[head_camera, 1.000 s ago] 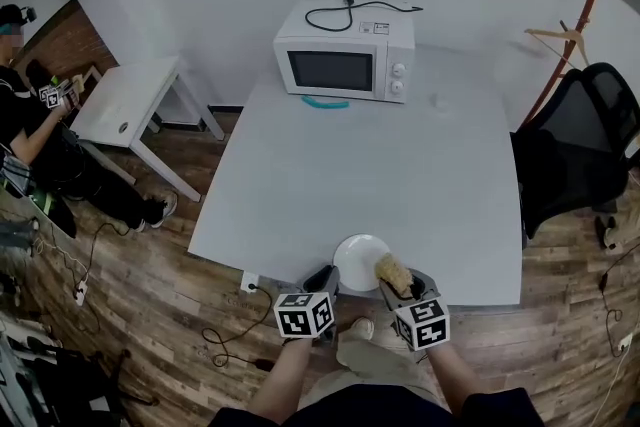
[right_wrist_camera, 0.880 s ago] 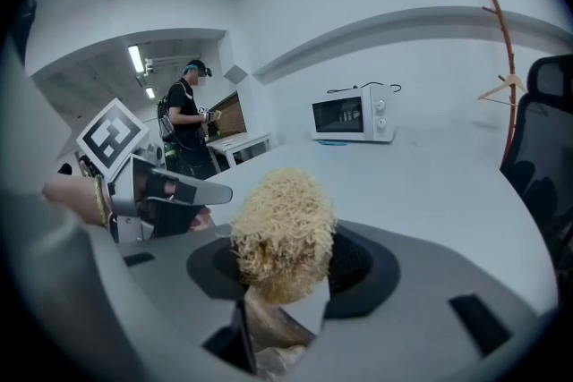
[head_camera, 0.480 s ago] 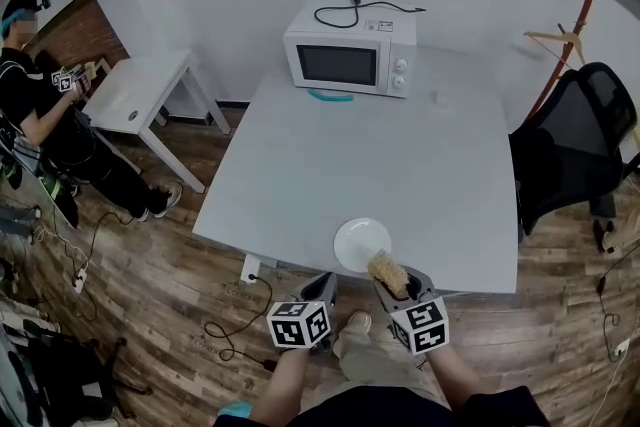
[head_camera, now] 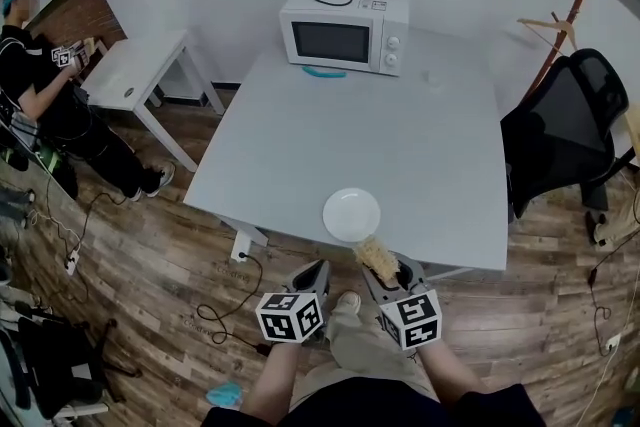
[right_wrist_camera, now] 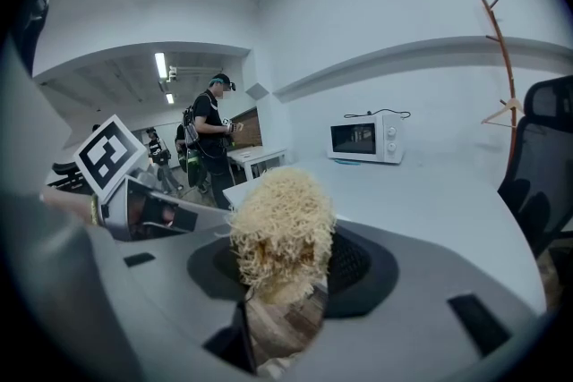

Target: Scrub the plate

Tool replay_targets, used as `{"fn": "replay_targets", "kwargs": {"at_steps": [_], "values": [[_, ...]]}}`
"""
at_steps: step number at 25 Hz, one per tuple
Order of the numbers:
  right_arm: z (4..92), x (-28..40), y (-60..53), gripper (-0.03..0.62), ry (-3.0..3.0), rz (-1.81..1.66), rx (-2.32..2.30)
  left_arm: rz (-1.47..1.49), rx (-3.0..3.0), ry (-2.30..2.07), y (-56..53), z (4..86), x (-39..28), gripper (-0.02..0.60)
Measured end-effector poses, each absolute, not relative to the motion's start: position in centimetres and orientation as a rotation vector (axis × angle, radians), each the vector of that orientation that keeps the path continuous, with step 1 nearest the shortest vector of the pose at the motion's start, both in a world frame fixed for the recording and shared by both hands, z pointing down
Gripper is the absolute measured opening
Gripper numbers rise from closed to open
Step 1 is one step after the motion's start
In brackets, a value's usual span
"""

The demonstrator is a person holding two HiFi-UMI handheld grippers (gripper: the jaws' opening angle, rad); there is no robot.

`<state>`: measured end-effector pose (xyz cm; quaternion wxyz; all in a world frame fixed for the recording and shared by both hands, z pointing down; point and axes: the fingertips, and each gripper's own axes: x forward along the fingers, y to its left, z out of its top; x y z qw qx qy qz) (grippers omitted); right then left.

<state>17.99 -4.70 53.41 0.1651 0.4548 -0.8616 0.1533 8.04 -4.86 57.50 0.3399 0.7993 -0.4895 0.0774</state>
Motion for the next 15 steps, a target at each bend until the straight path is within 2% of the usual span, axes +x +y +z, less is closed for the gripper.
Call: {"fn": "replay_targets", "kwargs": {"at_steps": [15], "values": [[52.5, 17.7, -0.5, 0.184, -2.47, 0.382, 1.292, 0.176, 2.102, -1.28, -0.6, 56.7, 8.9, 0.018]]}}
